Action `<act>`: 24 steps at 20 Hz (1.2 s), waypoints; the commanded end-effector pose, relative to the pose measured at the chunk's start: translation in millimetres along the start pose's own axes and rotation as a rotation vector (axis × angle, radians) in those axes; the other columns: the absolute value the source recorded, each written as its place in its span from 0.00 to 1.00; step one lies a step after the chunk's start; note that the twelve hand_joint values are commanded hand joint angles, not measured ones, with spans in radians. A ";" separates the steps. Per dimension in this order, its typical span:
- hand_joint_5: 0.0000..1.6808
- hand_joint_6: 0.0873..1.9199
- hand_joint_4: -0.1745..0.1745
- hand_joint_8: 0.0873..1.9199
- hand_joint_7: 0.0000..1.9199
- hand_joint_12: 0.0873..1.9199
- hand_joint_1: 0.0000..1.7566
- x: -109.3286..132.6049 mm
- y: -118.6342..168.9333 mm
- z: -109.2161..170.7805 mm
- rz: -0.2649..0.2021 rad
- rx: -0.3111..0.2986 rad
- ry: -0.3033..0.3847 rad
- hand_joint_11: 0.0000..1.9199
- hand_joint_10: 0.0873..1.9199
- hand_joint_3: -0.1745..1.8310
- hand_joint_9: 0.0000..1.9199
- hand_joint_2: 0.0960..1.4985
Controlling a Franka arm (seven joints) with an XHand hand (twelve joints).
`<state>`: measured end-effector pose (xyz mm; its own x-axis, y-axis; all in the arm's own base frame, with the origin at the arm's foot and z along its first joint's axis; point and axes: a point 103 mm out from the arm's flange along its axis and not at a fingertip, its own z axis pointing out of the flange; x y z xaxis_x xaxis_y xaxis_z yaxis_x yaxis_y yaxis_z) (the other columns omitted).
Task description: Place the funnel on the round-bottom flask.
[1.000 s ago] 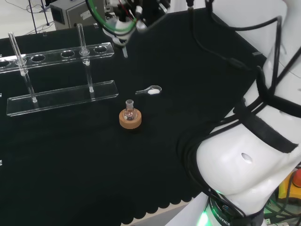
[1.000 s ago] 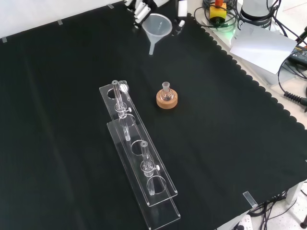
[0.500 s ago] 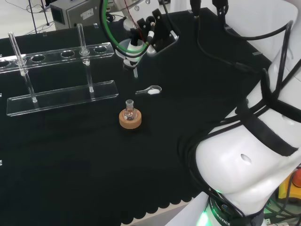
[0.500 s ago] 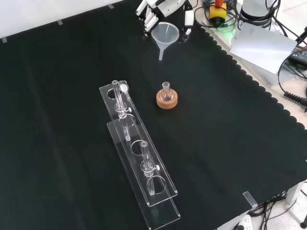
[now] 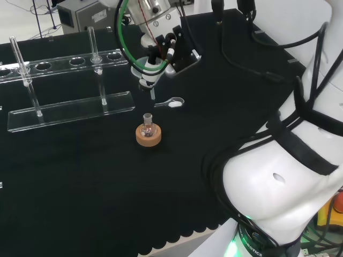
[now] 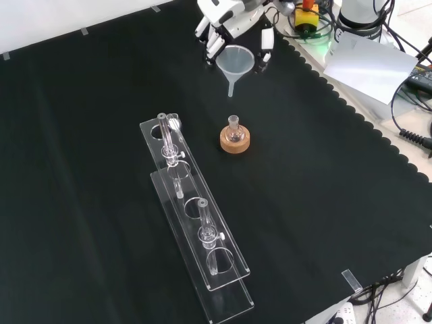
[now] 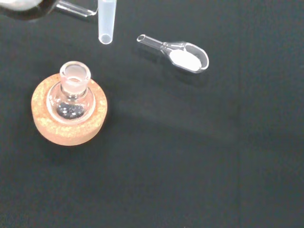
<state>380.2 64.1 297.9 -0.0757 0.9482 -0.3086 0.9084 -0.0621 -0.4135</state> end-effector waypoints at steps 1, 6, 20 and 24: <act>0.44 0.48 0.48 0.40 0.41 0.65 0.43 7.1 4.2 11.6 -0.001 0.001 0.006 0.27 0.27 0.42 0.55 0.44; 0.44 0.48 0.47 0.40 0.41 0.65 0.43 13.4 8.9 18.4 -0.002 -0.002 0.001 0.27 0.27 0.42 0.55 0.44; 0.44 0.49 0.46 0.40 0.41 0.64 0.43 23.9 21.7 37.6 -0.015 0.003 0.026 0.28 0.27 0.42 0.55 0.44; 0.44 0.49 0.46 0.40 0.41 0.64 0.43 24.1 24.7 41.2 -0.020 0.009 0.030 0.28 0.27 0.42 0.55 0.44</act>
<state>383.0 73.4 248.3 -0.0803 0.9563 -0.2810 0.9045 -0.0485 -0.4236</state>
